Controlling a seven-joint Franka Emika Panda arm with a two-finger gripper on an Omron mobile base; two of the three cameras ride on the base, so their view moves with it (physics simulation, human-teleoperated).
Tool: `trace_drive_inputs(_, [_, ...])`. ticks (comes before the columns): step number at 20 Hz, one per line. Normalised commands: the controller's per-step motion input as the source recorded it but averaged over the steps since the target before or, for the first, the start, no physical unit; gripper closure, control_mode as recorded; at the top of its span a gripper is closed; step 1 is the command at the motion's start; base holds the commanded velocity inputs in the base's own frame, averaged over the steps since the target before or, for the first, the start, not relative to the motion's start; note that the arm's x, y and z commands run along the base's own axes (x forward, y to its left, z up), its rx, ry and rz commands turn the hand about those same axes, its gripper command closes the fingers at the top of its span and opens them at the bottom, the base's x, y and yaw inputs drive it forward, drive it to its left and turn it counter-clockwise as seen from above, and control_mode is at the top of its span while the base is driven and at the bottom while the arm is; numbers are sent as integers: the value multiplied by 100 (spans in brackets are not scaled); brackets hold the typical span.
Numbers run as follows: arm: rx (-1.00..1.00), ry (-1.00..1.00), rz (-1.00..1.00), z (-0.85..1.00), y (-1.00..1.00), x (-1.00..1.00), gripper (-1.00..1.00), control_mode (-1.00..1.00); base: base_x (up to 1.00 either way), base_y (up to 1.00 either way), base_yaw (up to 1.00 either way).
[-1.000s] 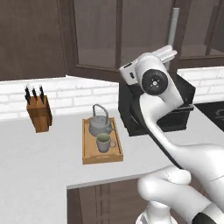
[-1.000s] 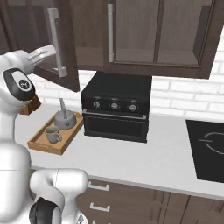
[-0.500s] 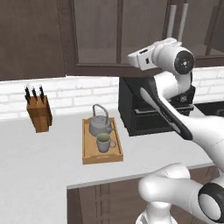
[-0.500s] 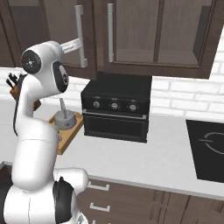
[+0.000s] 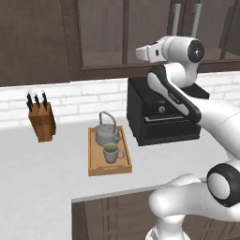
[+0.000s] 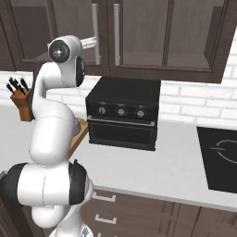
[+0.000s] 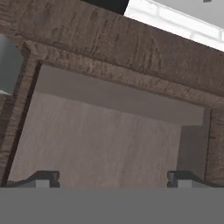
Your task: Pick the kettle from the counter and place it on the tray. Then pick the mug from the cabinet and place it on the tray. Then close the cabinet doors.
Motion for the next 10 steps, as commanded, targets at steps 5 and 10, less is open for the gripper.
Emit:
trace_drive_inputs(5, [2,6,3,-35,0,71,-100,-100,0,0,0])
trace_drive_inputs(10, [1,8,5,-43,0,71,-100,-100,0,0,0])
